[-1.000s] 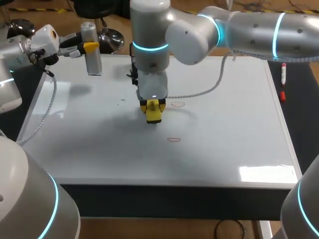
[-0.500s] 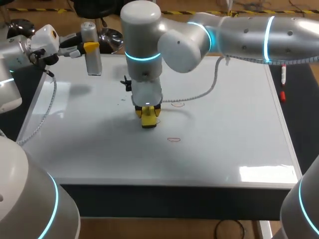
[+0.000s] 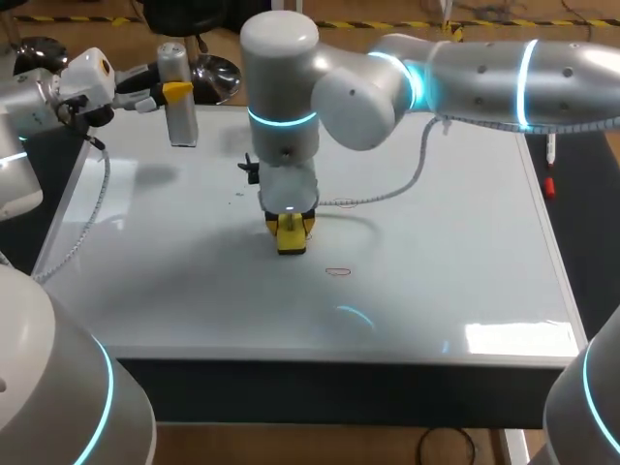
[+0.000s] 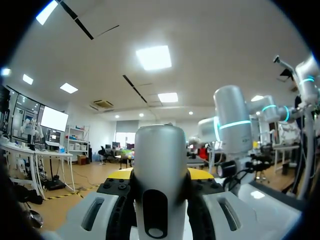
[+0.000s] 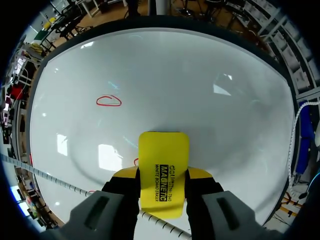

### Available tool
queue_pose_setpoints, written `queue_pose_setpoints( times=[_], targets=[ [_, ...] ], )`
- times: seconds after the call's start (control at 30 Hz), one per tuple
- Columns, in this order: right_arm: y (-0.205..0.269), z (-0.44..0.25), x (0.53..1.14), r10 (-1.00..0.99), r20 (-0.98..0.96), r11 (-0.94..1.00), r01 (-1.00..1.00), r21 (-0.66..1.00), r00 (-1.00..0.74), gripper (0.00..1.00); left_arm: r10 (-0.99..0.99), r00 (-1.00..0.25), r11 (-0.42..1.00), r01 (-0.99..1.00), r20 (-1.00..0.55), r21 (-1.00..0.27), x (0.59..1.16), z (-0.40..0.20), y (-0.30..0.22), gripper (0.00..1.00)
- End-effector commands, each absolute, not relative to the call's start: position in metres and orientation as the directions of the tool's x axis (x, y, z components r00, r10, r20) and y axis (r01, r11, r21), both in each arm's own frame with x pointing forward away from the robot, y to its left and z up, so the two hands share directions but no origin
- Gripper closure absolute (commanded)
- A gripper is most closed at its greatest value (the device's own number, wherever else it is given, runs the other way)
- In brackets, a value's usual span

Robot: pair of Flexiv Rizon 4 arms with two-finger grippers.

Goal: Pick up the inspection probe, press it on each red-marked spot on the whiteboard one by one, put down the probe, pick up the eraser, and wipe off all the red marks.

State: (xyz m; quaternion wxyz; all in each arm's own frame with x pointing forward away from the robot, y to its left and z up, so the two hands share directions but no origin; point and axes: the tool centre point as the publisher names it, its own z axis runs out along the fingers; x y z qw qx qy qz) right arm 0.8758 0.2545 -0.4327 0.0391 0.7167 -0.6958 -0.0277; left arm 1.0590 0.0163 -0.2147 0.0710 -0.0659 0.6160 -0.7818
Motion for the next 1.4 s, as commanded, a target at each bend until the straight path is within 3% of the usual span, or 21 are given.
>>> queue_pose_setpoints(
  times=[0.03,1.07,1.4],
  targets=[
    [0.245,-0.443,0.878,-0.999,0.014,-0.027,-0.994,0.106,0.028,1.00,-0.197,-0.980,-0.230,0.032,0.015,-0.973,1.058,-0.213,0.015,1.00],
    [0.177,-0.456,0.878,-0.994,0.070,0.095,-0.989,0.112,-0.087,1.00,-0.197,-0.980,-0.230,0.032,0.015,-0.973,1.058,-0.213,0.015,1.00],
    [0.162,-0.384,0.894,-0.995,-0.018,0.094,-0.993,0.073,-0.096,1.00,-0.197,-0.980,-0.230,0.032,0.015,-0.973,1.058,-0.213,0.015,1.00]
  ],
)
